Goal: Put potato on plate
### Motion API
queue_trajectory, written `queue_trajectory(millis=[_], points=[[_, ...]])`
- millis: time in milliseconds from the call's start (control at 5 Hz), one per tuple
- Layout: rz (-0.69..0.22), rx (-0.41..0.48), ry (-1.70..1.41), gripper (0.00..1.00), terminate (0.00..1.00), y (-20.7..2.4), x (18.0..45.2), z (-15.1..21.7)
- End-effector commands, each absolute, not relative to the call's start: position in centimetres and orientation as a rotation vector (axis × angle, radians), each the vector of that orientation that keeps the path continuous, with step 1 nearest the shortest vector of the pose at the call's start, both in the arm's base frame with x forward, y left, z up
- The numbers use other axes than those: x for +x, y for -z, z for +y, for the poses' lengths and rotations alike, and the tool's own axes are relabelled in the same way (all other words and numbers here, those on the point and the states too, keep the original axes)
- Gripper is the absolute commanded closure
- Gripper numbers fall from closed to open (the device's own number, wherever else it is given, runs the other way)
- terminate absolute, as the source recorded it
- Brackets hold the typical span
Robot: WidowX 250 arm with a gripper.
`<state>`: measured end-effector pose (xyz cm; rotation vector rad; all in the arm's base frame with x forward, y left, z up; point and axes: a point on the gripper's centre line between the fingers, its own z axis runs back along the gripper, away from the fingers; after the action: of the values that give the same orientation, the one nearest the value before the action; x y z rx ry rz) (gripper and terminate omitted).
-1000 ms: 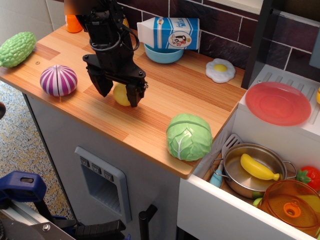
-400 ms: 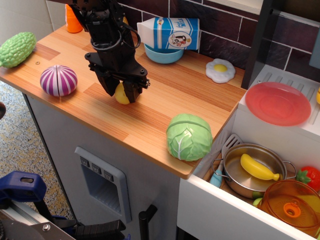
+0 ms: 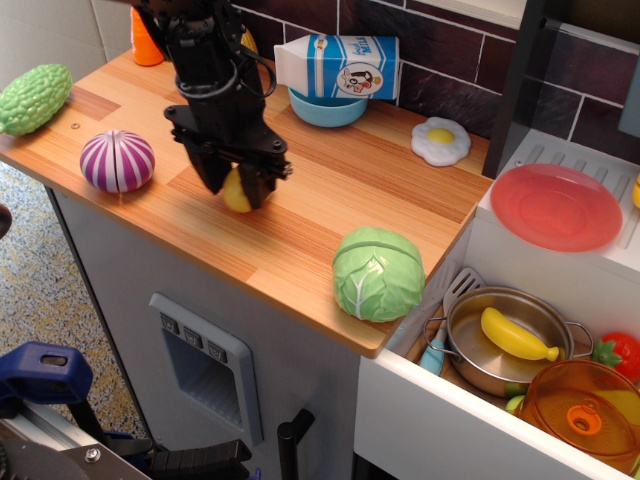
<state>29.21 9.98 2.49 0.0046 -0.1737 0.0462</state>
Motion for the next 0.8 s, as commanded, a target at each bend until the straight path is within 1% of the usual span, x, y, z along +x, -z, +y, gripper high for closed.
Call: queue_trajectory(millis=[0,200,400,600], points=[[-0.270,0.160,0.090,1.00,0.00,-9.8,30.1,9.6],[-0.304,0.175,0.162,1.00,0.00,-11.8,30.3,7.0],[-0.313,0.199,0.225,1.00,0.00,-12.1,32.5,3.7],[-0.302,0.123,0.247,1.00,0.00,-12.1,36.4,0.2]])
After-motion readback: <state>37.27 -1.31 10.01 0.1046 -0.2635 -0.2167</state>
